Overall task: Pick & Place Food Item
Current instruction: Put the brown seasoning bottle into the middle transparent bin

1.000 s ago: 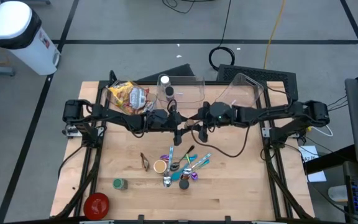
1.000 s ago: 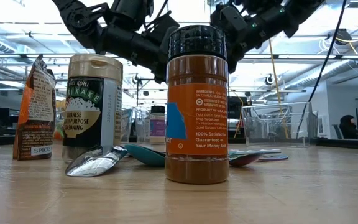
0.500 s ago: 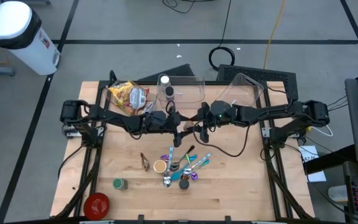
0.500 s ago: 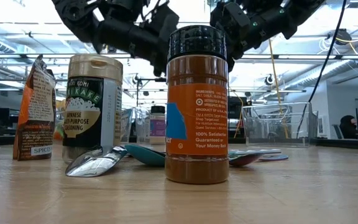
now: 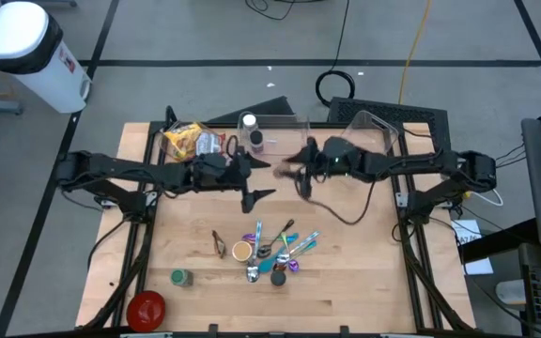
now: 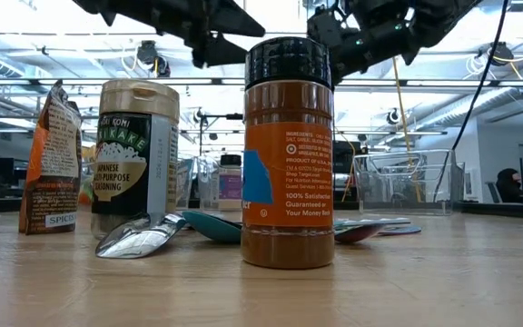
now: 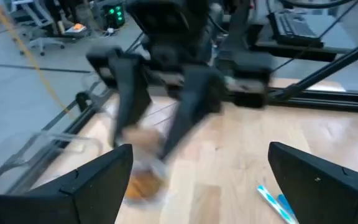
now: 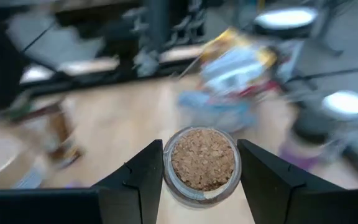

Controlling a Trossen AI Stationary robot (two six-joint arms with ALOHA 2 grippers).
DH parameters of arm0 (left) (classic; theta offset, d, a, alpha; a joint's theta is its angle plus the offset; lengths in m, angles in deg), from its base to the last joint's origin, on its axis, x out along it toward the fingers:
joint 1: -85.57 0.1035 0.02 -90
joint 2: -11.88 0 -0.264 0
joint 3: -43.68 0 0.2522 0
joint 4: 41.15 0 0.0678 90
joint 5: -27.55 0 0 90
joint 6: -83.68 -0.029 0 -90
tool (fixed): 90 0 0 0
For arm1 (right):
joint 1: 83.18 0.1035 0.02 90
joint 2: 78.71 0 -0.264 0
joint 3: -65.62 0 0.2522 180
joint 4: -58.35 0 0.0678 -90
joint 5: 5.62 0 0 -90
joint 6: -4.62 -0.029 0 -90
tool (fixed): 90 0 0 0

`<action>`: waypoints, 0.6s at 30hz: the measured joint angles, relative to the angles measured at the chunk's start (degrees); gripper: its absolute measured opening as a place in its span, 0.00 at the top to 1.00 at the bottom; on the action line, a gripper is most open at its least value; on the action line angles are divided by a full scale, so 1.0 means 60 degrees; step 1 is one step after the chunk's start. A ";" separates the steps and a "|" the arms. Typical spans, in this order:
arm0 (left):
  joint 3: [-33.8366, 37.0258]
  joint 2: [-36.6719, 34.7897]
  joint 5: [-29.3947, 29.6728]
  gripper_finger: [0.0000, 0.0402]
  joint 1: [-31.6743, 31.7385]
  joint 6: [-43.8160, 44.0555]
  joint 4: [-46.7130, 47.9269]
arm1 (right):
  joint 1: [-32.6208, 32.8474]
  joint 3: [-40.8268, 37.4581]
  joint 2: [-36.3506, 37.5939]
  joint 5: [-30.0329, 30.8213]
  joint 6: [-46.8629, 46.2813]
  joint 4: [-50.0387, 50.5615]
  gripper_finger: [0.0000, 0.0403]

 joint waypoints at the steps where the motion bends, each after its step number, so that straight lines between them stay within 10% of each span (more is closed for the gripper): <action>1: 0.0001 -0.0160 0.0018 0.05 0.0015 0.0016 0.0177 | -0.0241 0.0097 -0.0056 -0.0017 0.0003 -0.0069 0.59; 7: 0.0004 -0.0574 0.0011 0.08 0.0024 -0.0067 0.0336 | -0.1390 0.1740 -0.1108 -0.1230 -0.0022 0.0416 0.59; 18: 0.0007 -0.0552 0.0015 0.06 0.0068 -0.0148 0.0944 | -0.2539 0.4501 -0.4152 -0.0320 0.1333 0.2054 0.59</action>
